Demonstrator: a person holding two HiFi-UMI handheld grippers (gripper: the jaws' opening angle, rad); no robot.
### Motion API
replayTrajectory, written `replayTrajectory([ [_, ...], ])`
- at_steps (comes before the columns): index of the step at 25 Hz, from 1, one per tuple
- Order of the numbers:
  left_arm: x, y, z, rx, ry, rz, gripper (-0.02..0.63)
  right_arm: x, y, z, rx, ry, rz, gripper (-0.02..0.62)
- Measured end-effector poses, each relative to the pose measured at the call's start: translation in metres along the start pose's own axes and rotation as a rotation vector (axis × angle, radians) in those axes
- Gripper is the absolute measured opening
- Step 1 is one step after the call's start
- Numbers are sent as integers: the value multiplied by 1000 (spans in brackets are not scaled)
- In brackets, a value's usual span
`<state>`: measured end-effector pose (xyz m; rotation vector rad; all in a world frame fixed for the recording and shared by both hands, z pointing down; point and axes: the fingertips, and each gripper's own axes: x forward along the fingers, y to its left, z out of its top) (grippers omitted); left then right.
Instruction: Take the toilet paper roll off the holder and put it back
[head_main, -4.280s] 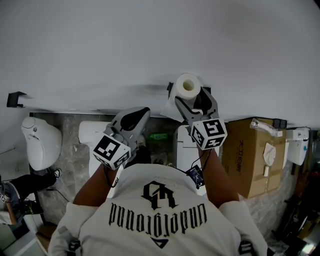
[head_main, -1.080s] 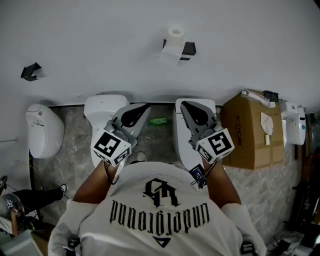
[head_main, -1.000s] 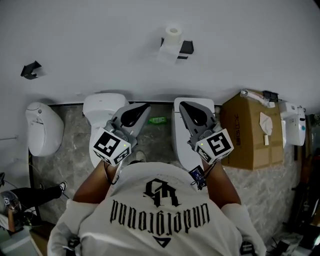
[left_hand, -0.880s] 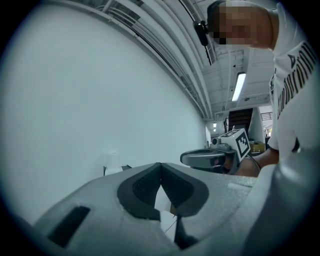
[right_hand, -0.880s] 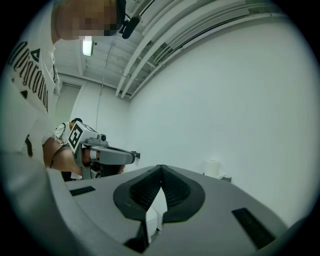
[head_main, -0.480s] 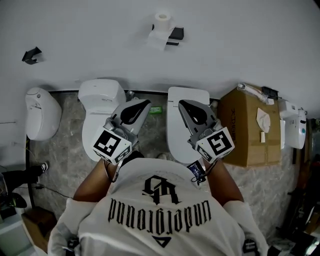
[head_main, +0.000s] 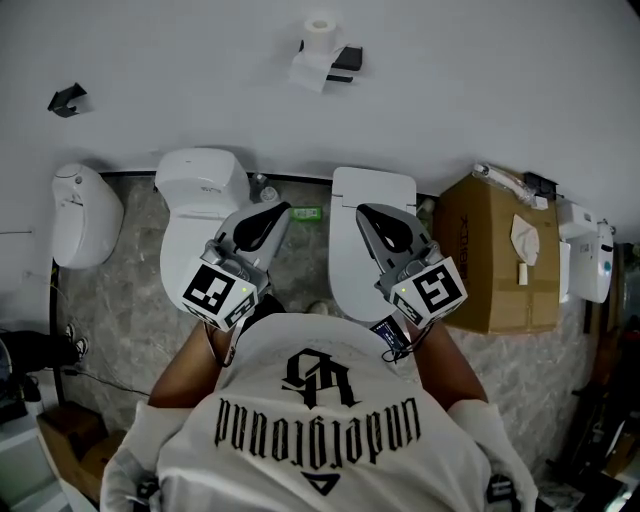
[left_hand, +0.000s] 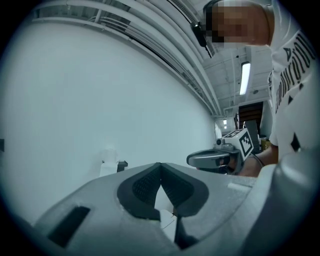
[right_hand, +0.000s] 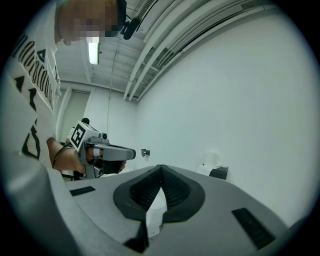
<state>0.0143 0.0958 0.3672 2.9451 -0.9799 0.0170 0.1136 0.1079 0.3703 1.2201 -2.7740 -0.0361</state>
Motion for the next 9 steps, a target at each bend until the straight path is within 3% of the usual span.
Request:
replayTrajectory([
  [9, -3, -10, -1, 0, -10, 13, 12, -4, 10, 1, -52, -3, 19, 12],
])
